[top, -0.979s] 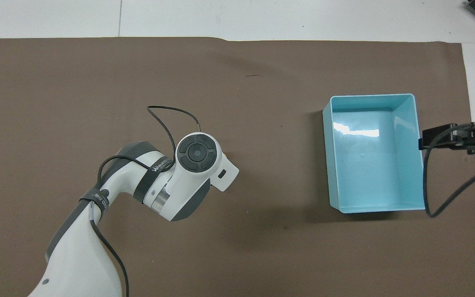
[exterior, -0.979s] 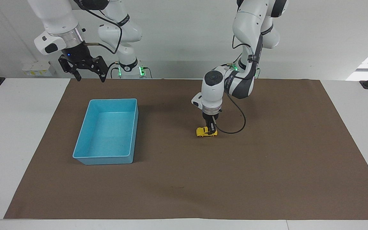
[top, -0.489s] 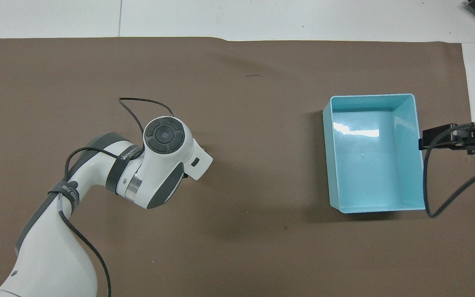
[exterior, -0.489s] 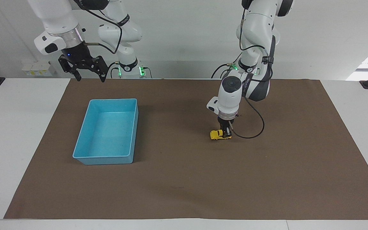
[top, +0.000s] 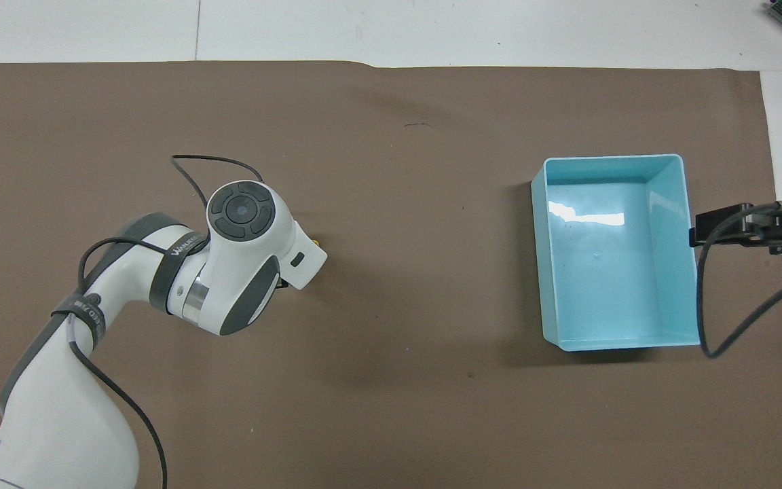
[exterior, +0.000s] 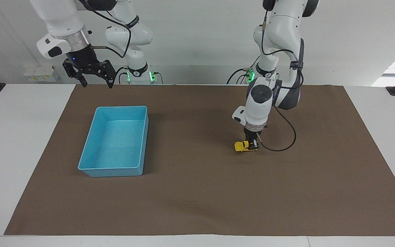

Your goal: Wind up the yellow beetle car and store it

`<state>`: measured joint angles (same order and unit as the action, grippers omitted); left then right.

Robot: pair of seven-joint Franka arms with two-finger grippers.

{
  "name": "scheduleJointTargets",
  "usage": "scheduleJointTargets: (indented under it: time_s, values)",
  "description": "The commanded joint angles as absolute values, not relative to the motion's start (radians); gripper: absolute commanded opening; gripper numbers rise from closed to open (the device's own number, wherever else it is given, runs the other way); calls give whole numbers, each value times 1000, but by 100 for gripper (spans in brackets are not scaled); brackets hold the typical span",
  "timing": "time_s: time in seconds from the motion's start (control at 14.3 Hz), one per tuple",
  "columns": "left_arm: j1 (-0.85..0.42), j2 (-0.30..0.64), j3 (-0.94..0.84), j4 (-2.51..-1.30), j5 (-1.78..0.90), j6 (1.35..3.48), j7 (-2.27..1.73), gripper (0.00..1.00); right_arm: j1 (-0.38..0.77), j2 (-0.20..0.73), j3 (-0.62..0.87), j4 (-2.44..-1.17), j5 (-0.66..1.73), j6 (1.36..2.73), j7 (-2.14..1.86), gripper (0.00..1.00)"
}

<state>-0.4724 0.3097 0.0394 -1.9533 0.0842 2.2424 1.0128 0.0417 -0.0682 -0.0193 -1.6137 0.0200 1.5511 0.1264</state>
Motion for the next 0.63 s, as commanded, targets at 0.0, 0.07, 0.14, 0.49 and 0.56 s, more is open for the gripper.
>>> scheduleJointTargets:
  time_s: [0.0,0.07,0.14,0.49,0.56]
  values:
    - [-449,322,43,-1965,115,2296,1026,100,29,-86,-14,-1629,44,1545,109,100]
    - [-457,304,44,-1964,114,2290,1010,100,28,-86,-14,-1629,44,1545,107,100]
    - [-456,278,44,-1963,114,2269,973,100,28,-86,-14,-1629,44,1545,107,100]
    - [-446,216,46,-1936,114,2206,748,100,28,-86,-14,-1629,44,1545,107,100]
    - [-442,216,46,-1918,114,2180,689,100,29,-86,-14,-1629,44,1543,106,100]
